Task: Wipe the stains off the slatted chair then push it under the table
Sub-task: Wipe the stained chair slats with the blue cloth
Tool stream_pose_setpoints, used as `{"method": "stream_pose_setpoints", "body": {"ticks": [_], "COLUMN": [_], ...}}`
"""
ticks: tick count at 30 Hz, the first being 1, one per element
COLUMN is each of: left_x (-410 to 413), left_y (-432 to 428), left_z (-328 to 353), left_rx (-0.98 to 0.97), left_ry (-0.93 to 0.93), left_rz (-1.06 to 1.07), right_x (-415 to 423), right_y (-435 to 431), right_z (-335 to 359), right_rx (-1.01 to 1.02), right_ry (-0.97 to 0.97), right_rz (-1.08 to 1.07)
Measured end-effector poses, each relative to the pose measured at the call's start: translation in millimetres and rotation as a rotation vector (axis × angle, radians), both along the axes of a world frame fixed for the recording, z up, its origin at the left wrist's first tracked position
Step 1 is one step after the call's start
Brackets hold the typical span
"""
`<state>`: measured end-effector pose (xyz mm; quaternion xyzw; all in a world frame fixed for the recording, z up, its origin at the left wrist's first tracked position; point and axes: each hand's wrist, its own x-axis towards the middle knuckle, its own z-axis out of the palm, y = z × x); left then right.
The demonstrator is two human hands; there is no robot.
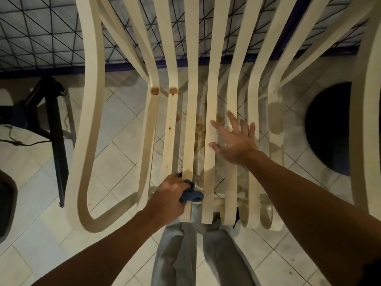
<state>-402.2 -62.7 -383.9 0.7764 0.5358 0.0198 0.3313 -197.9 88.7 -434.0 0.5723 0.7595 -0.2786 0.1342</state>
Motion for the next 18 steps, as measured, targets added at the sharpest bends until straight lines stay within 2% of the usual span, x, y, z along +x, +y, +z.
{"method": "stream_pose_setpoints", "body": {"ticks": [4, 8, 15, 18], "left_x": [-0.7, 4.8, 16.4, 14.3], "left_y": [2.9, 7.9, -40.4, -48.0], "left_z": [-9.9, -3.2, 4.6, -0.5], "left_rx": [-0.088, -0.062, -0.015, -0.069], "left_ry": [0.082, 0.102, 0.06, 0.076], "left_rz": [0.13, 0.192, 0.015, -0.046], "right_x": [5.4, 17.2, 26.1, 25.7], "right_y": [-4.0, -19.6, -31.1, -33.3], "right_z": [3.7, 5.9, 0.9, 1.1], "right_rx": [0.005, 0.004, 0.0, 0.005], "right_ry": [0.008, 0.029, 0.003, 0.029], "right_rz": [0.021, 0.048, 0.104, 0.087]}}
